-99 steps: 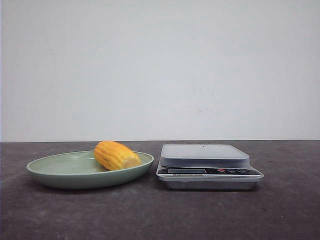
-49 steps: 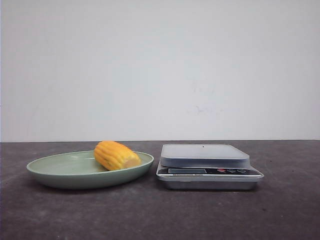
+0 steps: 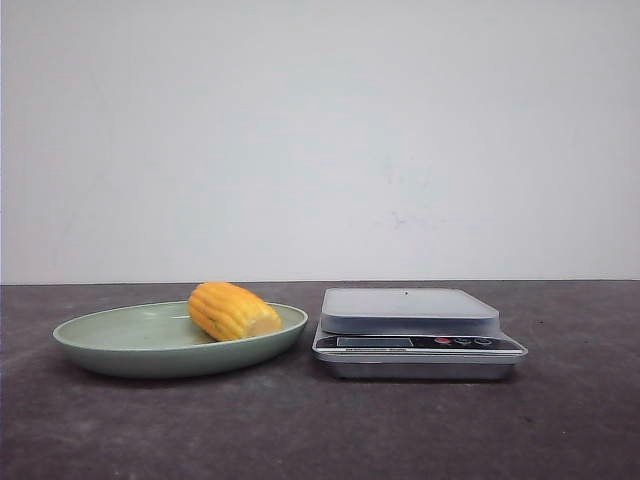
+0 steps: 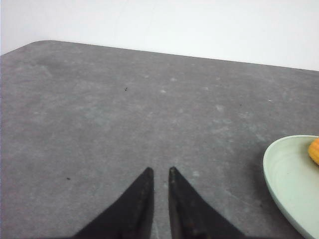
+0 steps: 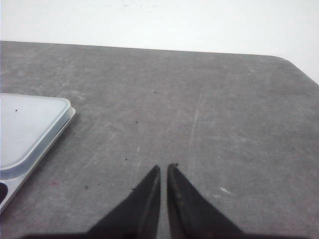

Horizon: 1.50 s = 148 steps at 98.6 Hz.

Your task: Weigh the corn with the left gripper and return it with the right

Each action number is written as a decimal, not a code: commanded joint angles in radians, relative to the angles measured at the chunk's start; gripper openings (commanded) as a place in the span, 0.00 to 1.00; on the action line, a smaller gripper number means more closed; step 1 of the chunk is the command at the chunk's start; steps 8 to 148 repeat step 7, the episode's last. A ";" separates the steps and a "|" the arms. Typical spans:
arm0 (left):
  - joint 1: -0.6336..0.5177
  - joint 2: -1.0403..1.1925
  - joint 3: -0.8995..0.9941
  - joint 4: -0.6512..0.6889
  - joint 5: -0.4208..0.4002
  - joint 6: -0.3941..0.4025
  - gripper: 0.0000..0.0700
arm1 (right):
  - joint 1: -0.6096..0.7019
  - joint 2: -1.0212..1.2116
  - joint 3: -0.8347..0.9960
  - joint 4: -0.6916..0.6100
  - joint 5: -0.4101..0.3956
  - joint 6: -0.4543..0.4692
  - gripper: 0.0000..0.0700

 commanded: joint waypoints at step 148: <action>0.001 -0.002 -0.016 -0.007 0.000 0.008 0.02 | 0.001 -0.001 -0.004 0.013 0.003 0.007 0.02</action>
